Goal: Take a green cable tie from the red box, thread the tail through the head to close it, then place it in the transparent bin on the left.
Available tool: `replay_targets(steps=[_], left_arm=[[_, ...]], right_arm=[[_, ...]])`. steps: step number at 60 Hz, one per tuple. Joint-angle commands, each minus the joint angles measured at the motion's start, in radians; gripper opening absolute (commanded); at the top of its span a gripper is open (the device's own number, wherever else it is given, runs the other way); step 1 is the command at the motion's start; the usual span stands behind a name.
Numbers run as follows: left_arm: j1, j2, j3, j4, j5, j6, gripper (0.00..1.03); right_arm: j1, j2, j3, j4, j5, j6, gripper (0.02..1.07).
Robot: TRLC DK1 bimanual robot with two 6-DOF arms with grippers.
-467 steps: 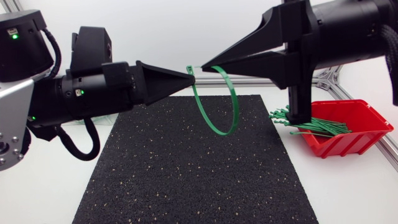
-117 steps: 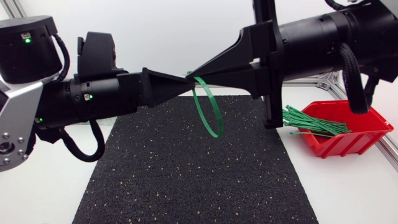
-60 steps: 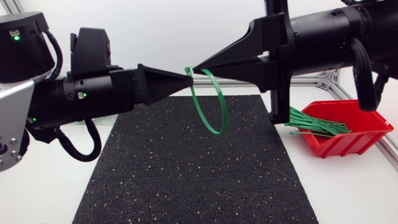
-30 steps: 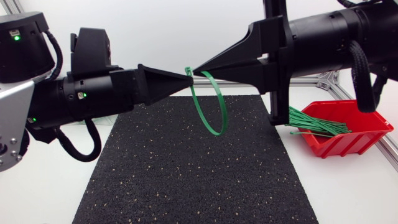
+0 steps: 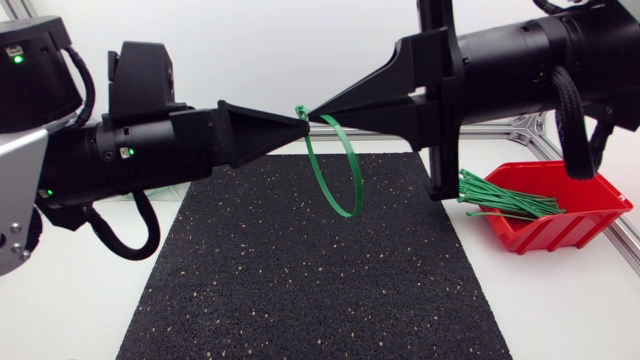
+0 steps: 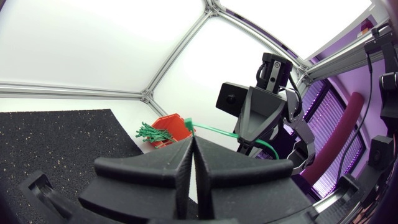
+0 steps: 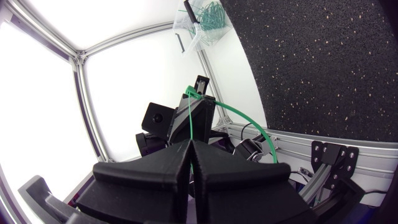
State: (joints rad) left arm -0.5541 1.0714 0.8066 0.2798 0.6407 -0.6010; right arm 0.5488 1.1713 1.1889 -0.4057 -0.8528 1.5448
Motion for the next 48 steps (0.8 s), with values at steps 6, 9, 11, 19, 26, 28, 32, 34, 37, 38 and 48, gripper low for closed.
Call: replay_targets(steps=[6,9,11,19,26,28,32,34,37,38,48], left_arm=[[-0.017,-0.025,0.000,0.002,0.002,0.013,0.03],[-0.020,-0.030,-0.001,0.002,0.002,0.018,0.03],[-0.020,-0.031,-0.001,0.002,0.002,0.020,0.03],[-0.020,-0.037,-0.003,0.002,0.001,0.029,0.03],[-0.021,-0.050,-0.007,0.002,-0.004,0.040,0.03],[-0.021,-0.050,-0.009,0.002,-0.004,0.043,0.03],[-0.024,-0.051,-0.009,0.002,-0.006,0.043,0.03],[-0.026,-0.053,-0.009,0.002,-0.006,0.044,0.03],[-0.033,-0.054,-0.009,0.002,-0.009,0.050,0.03],[-0.036,-0.056,-0.010,0.001,-0.010,0.052,0.03],[-0.052,-0.060,-0.010,-0.007,-0.019,0.066,0.03]], right_arm=[[-0.004,0.031,-0.023,0.016,-0.002,0.021,0.08],[-0.004,0.031,-0.020,0.016,-0.003,0.021,0.08],[-0.003,0.031,-0.017,0.016,-0.003,0.021,0.08],[-0.003,0.050,-0.006,0.010,-0.008,0.023,0.08],[-0.010,0.059,0.000,0.004,-0.019,0.026,0.08],[-0.012,0.059,0.006,-0.001,-0.017,0.026,0.08],[-0.023,0.060,0.018,-0.010,-0.028,0.026,0.08],[-0.026,0.062,0.021,-0.010,-0.031,0.026,0.08],[-0.027,0.064,0.025,-0.012,-0.032,0.026,0.08],[-0.030,0.064,0.026,-0.012,-0.034,0.026,0.08],[-0.036,0.059,0.052,-0.025,-0.043,0.026,0.08]])
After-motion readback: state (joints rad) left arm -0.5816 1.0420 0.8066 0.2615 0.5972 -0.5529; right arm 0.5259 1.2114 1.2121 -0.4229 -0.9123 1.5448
